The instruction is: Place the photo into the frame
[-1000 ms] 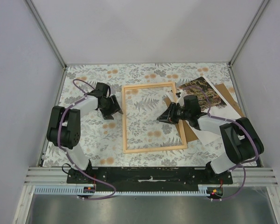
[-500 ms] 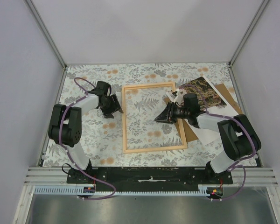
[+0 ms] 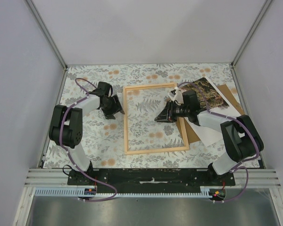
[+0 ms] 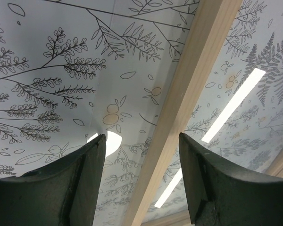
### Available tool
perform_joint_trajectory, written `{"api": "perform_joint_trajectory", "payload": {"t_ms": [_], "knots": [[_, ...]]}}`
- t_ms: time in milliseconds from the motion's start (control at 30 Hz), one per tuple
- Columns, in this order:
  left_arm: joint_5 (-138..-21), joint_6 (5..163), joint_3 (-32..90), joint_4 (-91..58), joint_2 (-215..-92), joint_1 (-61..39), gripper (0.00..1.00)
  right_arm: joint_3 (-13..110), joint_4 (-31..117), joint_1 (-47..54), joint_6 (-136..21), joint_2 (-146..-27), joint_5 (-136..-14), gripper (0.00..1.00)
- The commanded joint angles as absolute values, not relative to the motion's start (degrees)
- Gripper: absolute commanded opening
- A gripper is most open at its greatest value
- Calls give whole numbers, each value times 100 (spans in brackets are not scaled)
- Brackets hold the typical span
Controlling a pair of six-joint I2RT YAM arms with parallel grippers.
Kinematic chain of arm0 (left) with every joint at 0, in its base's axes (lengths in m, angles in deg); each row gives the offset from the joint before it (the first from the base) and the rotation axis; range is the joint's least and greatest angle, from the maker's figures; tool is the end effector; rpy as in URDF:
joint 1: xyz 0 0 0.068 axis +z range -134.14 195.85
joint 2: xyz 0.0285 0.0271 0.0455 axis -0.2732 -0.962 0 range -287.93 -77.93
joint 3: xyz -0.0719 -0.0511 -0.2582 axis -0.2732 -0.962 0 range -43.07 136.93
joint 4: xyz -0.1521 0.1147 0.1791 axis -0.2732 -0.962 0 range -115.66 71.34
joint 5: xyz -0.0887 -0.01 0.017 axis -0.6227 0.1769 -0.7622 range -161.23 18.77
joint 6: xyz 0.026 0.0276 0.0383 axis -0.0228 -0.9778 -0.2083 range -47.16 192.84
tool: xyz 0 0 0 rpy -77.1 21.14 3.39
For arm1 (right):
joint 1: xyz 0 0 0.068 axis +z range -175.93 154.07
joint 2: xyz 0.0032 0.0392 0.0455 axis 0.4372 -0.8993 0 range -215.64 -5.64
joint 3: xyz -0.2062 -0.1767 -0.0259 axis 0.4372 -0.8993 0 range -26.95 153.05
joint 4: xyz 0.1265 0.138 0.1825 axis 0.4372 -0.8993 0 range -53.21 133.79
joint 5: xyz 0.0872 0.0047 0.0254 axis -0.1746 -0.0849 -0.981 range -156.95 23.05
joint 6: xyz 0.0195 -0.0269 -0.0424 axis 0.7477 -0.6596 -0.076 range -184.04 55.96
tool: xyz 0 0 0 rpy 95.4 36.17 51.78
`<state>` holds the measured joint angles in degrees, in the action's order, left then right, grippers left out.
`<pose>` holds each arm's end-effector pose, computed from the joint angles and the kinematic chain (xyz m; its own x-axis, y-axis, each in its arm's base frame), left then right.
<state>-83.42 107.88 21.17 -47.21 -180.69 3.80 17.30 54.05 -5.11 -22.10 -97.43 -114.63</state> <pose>0.3405 -0.0804 0.1653 -0.9008 -0.3816 -0.2073 -0.2843 0.8790 -0.3828 0.2860 0.1368 0.1778 -0.9485 0.1206 -0.2928 -0.2089 0.4564 0.8649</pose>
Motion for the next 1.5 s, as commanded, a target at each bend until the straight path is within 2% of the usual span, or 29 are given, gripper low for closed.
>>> {"api": "perform_joint_trajectory", "payload": {"t_ms": [0, 400, 467, 567, 700, 1033, 1467], "knots": [[-8494, 10623, 2267, -4599, -18190, 302, 69, 2042, 5152, -457, -2484, -9818, -11380, 32], [-8547, 10641, 2223, -4573, -18173, 285, 69, 2315, 4906, -281, -2598, -10056, -11204, 27], [-8582, 10641, 2214, -4564, -18137, 276, 69, 2376, 4801, -290, -2668, -10082, -11169, 23], [-8670, 10624, 2240, -4616, -18041, 285, 69, 2517, 4616, -299, -2800, -10144, -11143, 9], [-8583, 10466, 2363, -4810, -17839, 285, 71, 2736, 4388, -360, -2967, -10258, -11116, 1], [-7889, 10386, 2293, -4977, -17276, 293, 72, 3220, 3702, -835, -3476, -10504, -11019, 0], [-7422, 10237, 2039, -4951, -17382, 381, 72, 4028, 2955, -1344, -4206, -10996, -11371, 0]]}}
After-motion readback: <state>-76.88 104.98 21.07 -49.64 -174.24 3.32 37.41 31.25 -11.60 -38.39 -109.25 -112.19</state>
